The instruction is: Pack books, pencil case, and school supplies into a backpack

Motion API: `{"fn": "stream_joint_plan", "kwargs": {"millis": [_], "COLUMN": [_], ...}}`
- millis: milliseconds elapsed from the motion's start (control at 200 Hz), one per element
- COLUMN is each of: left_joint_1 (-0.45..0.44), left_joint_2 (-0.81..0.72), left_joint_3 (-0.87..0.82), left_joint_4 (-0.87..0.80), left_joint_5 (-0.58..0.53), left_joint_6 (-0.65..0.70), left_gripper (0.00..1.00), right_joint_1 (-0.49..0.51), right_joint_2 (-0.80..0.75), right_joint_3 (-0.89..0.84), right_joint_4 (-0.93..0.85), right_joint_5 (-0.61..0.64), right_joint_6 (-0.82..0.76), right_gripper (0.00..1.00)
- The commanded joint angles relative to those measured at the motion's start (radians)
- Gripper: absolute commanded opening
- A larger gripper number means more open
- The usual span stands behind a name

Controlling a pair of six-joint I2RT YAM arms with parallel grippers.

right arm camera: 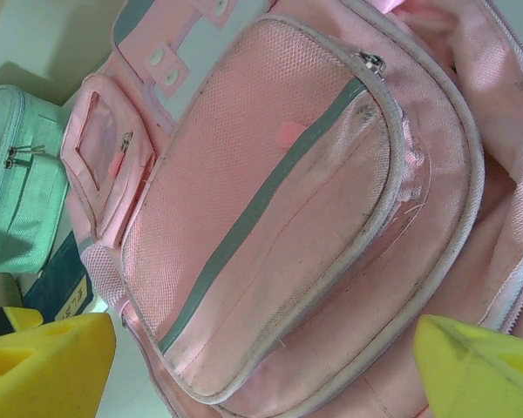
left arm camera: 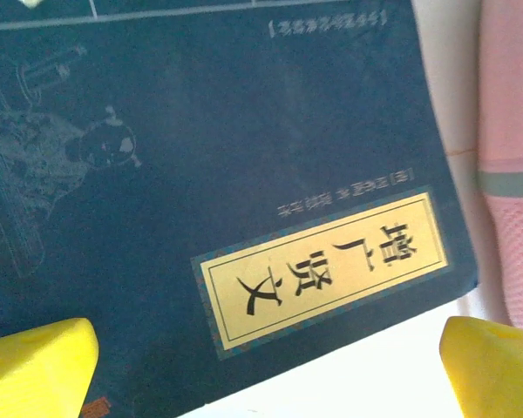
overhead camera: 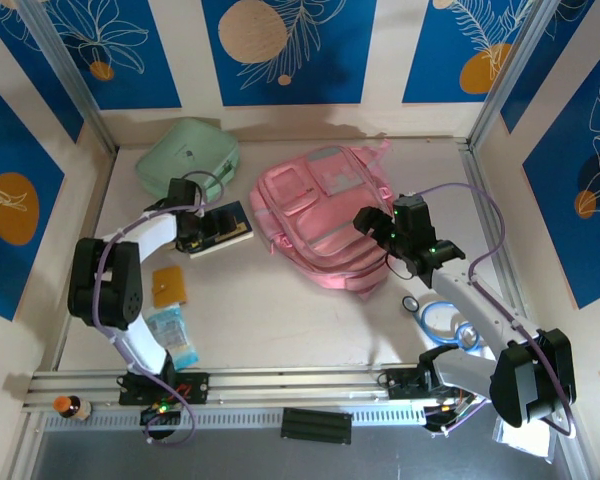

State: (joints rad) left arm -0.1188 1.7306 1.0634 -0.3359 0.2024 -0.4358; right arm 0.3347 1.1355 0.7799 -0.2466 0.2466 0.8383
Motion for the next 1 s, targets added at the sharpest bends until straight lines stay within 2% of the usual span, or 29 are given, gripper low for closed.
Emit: {"fn": "stream_joint_plan", "kwargs": {"millis": [0,170,355,555,720,825,995], "left_joint_1": [0.011,0.011,-0.001,-0.098,-0.221,-0.292,-0.316], "left_joint_2": [0.012,-0.034,-0.093,-0.178,-0.167,-0.149,-0.162], "left_joint_3": [0.007,-0.072,-0.164,-0.253,-0.270,-0.272,-0.238], "left_joint_4": [-0.040,-0.063,-0.083,-0.047,-0.031,0.052,0.164], "left_joint_5": [0.014,0.028,0.170,0.259,0.292,0.342,0.424], "left_joint_6": [0.021,0.009,-0.020,-0.137,-0.189,-0.237,-0.291], "left_gripper": [1.00,1.00,1.00,1.00,1.00,1.00,1.00], "right_joint_1": [0.009,0.009,0.007,0.006,0.008,0.010,0.018], "right_joint_2": [-0.025,-0.018,-0.007,0.031,0.060,0.069,0.087], "right_joint_3": [0.010,0.013,0.009,0.022,0.033,0.041,0.058], "right_joint_4": [0.017,0.018,0.061,0.079,0.087,0.087,0.078], "right_joint_5": [0.024,0.026,-0.014,-0.043,-0.067,-0.072,-0.095], "right_joint_6": [-0.016,-0.012,-0.030,-0.005,0.011,0.010,0.002], "right_gripper": [0.89,0.89,0.90,0.89,0.89,0.89,0.88]}}
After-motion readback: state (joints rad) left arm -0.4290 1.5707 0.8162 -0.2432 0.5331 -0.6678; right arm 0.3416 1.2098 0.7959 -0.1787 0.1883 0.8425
